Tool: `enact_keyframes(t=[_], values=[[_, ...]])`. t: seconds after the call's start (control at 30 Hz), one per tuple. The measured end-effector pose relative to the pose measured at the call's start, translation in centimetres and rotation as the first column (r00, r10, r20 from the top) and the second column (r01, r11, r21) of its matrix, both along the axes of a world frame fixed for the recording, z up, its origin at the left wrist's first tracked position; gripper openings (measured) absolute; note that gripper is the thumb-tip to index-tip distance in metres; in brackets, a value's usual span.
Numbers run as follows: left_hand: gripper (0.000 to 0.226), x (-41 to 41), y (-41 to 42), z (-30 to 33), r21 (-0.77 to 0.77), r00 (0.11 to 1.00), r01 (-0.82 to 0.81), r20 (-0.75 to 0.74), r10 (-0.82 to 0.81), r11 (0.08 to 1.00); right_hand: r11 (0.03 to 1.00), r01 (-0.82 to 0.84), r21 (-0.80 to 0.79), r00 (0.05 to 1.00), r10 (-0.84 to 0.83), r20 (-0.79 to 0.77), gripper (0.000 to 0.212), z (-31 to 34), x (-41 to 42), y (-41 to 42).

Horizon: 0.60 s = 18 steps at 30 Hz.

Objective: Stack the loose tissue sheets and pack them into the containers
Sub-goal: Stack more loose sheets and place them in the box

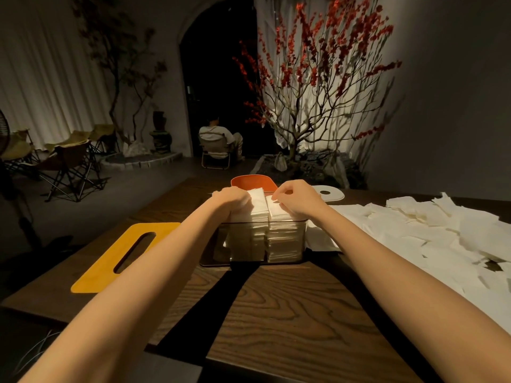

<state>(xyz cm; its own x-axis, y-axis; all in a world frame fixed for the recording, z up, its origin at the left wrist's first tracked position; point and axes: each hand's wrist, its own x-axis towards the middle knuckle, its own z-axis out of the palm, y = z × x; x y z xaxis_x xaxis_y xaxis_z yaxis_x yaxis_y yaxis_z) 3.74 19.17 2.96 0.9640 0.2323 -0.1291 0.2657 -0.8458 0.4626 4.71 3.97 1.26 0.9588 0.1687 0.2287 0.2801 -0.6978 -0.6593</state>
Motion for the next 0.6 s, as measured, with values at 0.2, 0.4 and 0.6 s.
enact_keyframes(t=[0.2, 0.4, 0.6], values=[[0.054, -1.1, 0.0, 1.1, 0.074, 0.952, 0.265, 0.138, -0.273, 0.961, 0.998, 0.015, -0.065, 1.0, -0.013, 0.025, 0.029, 0.5, -0.3, -0.3], [0.066, -1.1, -0.1, -0.2, 0.196, 0.818, 0.567, -0.251, -0.519, 0.8, 0.897, 0.063, -0.437, 0.992, -0.01, 0.124, 0.025, 0.2, 0.0, -0.3], [0.068, -0.5, -0.5, -0.6, 0.269, 0.813, 0.569, -0.327, -0.482, 0.777, 0.748, 0.051, -0.662, 0.995, 0.018, 0.097, 0.028, 0.1, 0.3, 0.5]])
